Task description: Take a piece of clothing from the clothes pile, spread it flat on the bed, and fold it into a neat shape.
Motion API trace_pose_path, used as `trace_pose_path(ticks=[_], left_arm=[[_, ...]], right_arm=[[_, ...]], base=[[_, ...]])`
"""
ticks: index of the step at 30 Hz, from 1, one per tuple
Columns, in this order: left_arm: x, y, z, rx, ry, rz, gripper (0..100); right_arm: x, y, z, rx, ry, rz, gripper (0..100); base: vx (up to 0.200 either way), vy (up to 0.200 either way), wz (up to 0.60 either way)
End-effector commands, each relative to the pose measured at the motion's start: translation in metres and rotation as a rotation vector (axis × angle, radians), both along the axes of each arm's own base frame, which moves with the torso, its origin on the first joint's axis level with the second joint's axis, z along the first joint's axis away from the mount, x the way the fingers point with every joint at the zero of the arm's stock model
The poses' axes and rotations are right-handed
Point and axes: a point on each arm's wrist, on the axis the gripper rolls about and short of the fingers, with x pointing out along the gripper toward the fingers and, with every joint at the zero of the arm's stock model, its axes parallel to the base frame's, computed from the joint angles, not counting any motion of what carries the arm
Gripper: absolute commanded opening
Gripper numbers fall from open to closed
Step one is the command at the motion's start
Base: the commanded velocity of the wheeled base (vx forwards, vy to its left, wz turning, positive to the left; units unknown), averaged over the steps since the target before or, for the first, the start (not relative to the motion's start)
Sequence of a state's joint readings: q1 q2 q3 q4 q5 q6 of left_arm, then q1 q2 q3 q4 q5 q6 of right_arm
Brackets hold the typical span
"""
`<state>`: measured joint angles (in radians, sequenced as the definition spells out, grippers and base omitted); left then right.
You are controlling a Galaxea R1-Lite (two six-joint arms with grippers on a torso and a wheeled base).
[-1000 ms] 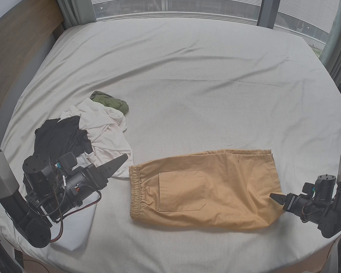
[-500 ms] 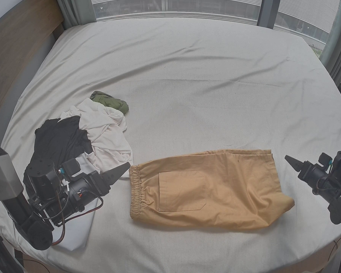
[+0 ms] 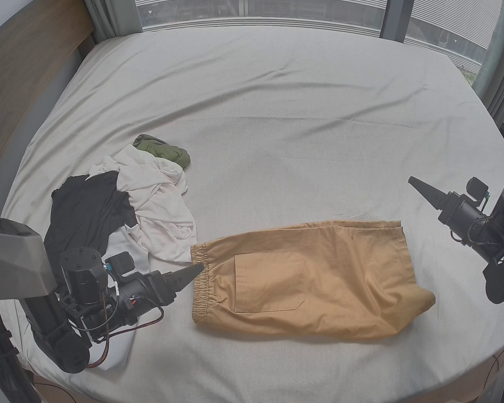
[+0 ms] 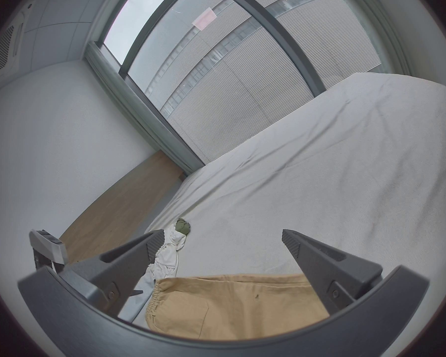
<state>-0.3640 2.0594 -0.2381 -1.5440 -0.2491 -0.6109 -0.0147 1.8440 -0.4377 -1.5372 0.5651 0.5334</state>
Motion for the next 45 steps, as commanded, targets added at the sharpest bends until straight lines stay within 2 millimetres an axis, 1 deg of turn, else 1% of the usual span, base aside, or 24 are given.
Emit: trace_pose_path(ticks=[1, 6, 12, 14, 20, 21, 28, 32, 33, 36, 42, 45], left_arm=[[0.003, -0.002, -0.014, 0.019, 0.046, -0.001, 100], [0.004, -0.003, -0.021, 0.026, 0.066, -0.002, 100], [0.006, -0.008, -0.031, 0.043, 0.091, -0.011, 100], [0.009, -0.009, -0.038, 0.052, 0.105, -0.012, 100], [0.014, -0.012, -0.044, 0.053, 0.111, -0.017, 100], [0.018, -0.014, -0.048, 0.051, 0.115, -0.017, 100], [0.024, -0.019, -0.050, 0.040, 0.104, -0.027, 100], [0.028, -0.026, -0.055, 0.042, 0.103, -0.041, 100], [0.031, -0.032, -0.059, 0.042, 0.101, -0.052, 100], [0.033, -0.035, -0.064, 0.045, 0.102, -0.060, 100], [0.040, -0.040, -0.063, 0.009, 0.094, -0.055, 100], [0.045, -0.043, -0.065, -0.008, 0.097, -0.050, 100]], right_arm=[[-0.001, 0.005, 0.004, -0.001, -0.015, 0.020, 100], [-0.007, 0.005, 0.015, 0.002, -0.051, 0.024, 100], [-0.007, 0.006, 0.014, 0.002, -0.048, 0.024, 100], [-0.007, 0.006, 0.014, 0.003, -0.048, 0.022, 100], [-0.007, 0.006, 0.015, 0.002, -0.053, 0.024, 100], [-0.007, 0.006, 0.015, 0.002, -0.054, 0.024, 100], [-0.008, 0.006, 0.015, 0.002, -0.053, 0.025, 100], [-0.008, 0.006, 0.015, 0.002, -0.053, 0.025, 100], [-0.008, 0.006, 0.015, 0.002, -0.053, 0.025, 100], [-0.009, 0.006, 0.017, 0.002, -0.059, 0.025, 100], [-0.011, 0.006, 0.020, 0.002, -0.070, 0.027, 100], [-0.012, 0.008, 0.019, 0.002, -0.064, 0.034, 100]], base=[[0.000, 0.000, 0.00], [0.000, 0.000, 0.00], [0.000, 0.000, 0.00], [0.000, 0.000, 0.00], [0.000, 0.000, 0.00], [0.000, 0.000, 0.00], [0.000, 0.000, 0.00], [0.000, 0.000, 0.00], [0.000, 0.000, 0.00], [0.000, 0.000, 0.00], [0.000, 0.000, 0.00], [0.000, 0.000, 0.00]])
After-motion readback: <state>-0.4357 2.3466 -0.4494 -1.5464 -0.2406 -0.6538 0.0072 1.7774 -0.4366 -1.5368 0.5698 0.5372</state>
